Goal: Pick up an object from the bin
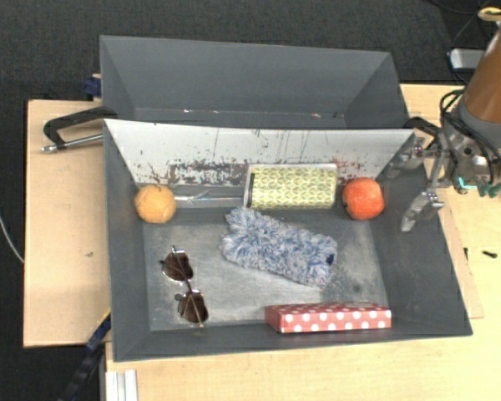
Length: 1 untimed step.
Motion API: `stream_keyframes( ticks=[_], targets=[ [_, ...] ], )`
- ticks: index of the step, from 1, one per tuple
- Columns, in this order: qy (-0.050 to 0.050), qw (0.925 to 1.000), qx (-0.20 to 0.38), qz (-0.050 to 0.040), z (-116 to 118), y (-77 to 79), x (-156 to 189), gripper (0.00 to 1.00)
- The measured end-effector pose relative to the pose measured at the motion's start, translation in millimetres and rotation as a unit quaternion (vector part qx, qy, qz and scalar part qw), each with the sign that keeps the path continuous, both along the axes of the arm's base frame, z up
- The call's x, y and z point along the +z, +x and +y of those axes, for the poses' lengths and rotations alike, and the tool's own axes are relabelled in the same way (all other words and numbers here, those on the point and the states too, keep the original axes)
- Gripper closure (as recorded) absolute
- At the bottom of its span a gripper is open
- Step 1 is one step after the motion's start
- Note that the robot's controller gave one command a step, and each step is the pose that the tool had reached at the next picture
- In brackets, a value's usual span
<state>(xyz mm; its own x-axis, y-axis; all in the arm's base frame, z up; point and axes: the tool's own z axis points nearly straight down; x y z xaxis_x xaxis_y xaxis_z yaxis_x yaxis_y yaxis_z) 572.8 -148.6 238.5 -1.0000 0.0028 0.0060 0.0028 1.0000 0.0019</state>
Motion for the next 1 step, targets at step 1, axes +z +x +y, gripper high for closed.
stream_keyframes(
  ticks=[1],
  targets=[
    [-0.001,1.0,0.001,-0.0043,0.7,1.6,4.9,0.0]
  ],
)
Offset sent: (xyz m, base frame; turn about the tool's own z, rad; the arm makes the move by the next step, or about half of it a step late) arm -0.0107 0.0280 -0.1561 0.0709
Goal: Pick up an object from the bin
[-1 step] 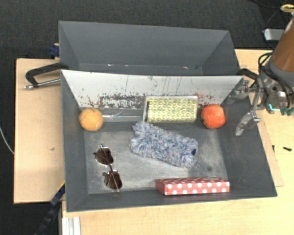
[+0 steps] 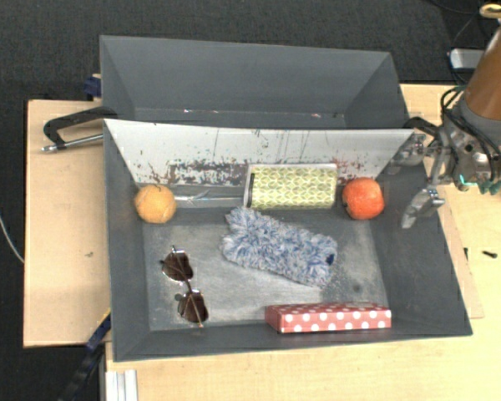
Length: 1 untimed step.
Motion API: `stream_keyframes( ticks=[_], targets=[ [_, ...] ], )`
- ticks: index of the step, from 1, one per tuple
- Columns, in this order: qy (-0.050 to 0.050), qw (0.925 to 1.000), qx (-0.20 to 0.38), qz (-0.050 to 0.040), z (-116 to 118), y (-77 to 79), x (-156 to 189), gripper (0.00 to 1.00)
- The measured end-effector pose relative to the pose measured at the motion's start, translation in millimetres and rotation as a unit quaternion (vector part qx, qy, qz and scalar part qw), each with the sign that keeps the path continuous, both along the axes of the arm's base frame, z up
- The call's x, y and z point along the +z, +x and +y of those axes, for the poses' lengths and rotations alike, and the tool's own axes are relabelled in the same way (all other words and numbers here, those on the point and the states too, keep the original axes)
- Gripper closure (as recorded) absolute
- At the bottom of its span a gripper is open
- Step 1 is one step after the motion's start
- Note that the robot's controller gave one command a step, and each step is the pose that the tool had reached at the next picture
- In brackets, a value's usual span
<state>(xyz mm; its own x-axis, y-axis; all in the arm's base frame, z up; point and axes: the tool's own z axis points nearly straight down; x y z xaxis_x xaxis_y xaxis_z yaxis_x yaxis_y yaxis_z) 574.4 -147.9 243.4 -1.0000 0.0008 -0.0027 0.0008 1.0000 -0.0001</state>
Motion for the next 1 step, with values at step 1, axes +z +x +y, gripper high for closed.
stream_keyframes(
  ticks=[1],
  targets=[
    [0.0,0.9999,-0.014,-0.0023,10.6,-3.9,-59.1,0.0]
  ],
)
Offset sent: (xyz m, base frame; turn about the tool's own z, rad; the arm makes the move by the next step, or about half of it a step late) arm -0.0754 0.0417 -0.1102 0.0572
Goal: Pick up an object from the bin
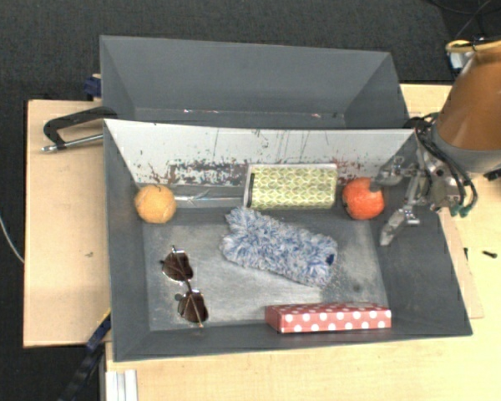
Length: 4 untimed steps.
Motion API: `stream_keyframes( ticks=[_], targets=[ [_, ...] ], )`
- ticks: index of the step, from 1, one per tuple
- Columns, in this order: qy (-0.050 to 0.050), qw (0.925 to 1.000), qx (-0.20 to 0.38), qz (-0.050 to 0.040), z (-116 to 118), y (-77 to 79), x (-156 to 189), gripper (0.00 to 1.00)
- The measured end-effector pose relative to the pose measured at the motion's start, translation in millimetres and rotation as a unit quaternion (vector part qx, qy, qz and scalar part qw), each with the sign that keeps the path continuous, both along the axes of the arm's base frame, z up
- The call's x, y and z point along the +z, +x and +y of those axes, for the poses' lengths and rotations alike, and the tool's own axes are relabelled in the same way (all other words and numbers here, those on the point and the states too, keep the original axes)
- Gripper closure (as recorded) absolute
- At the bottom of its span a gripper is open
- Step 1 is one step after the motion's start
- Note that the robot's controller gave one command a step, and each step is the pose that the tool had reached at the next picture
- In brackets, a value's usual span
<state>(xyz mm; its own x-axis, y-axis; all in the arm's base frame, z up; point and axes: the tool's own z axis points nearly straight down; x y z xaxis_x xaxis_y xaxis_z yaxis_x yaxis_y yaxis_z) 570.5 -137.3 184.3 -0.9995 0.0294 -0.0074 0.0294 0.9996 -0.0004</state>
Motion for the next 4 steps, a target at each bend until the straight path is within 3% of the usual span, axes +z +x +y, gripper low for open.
stream_keyframes(
  ticks=[1,2,3,4],
  targets=[
    [0.0,0.9999,-0.012,0.0022,26.0,-62.4,-43.2,0.0],
    [0.001,0.9998,0.02,0.0051,37.0,-84.5,-53.2,0.0],
    [0.0,0.9968,0.08,-0.0012,92.0,-30.9,-110.0,1.0],
    [0.0,0.9968,0.08,-0.0011,92.0,-31.0,-110.0,1.0]
  ],
)
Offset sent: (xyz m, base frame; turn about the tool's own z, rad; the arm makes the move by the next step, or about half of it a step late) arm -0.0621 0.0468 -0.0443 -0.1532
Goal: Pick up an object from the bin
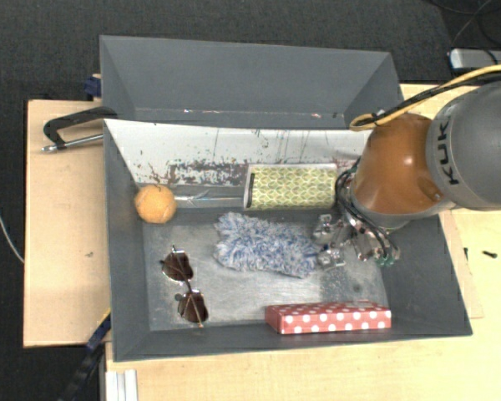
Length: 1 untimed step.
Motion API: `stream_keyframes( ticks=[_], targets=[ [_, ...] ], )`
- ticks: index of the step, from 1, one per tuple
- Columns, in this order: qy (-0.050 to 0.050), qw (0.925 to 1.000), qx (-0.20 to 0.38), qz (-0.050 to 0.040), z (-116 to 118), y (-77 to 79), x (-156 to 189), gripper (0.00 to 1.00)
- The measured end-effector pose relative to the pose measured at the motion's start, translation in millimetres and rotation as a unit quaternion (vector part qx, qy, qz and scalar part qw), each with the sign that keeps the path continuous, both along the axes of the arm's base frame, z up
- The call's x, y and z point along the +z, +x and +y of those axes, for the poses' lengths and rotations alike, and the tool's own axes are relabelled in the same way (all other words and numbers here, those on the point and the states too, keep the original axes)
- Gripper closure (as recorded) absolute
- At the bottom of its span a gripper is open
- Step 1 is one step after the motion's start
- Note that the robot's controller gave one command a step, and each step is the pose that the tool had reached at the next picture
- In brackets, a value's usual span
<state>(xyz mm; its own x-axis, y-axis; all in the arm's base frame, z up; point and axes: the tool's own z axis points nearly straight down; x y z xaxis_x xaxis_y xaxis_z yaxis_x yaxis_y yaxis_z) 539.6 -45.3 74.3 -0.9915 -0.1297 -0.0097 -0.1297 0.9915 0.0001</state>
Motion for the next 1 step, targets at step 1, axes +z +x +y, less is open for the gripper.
stream_keyframes(
  ticks=[1],
  targets=[
    [0.0,0.9994,-0.034,-0.0029,5.0,3.3,194.2,1.0]
  ],
)
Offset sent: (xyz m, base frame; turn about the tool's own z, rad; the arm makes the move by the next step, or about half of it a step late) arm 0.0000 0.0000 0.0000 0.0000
